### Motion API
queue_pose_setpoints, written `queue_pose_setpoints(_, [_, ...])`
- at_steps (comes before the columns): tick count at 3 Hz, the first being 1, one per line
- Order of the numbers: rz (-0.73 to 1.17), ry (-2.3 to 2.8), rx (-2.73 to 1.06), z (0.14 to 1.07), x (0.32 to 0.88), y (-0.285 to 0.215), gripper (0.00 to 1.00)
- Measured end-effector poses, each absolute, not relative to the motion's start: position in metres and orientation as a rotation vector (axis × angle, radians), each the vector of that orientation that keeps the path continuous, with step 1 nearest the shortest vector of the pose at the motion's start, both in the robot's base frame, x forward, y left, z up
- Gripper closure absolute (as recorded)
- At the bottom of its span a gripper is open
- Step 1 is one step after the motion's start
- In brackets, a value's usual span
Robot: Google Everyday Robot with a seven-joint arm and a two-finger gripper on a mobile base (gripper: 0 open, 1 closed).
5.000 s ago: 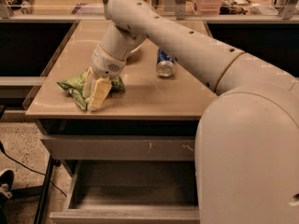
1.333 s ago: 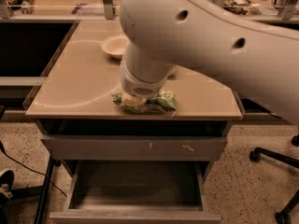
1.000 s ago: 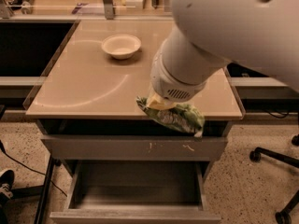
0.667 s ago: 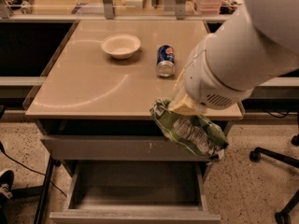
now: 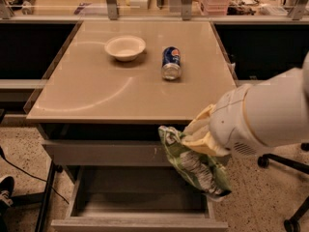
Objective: Place green jalapeno chip bag into middle drawer
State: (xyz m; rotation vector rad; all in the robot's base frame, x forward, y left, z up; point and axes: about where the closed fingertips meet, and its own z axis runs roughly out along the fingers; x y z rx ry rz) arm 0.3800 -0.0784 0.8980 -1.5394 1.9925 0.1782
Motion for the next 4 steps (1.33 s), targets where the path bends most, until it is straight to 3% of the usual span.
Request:
queue_pose_setpoints(2, [0.423, 2.014, -1.450, 0.764, 0.399, -0.029, 1.00])
queue_pose_setpoints(4, [0.396, 2.162, -1.403, 0.679, 0.402, -0.024, 1.00])
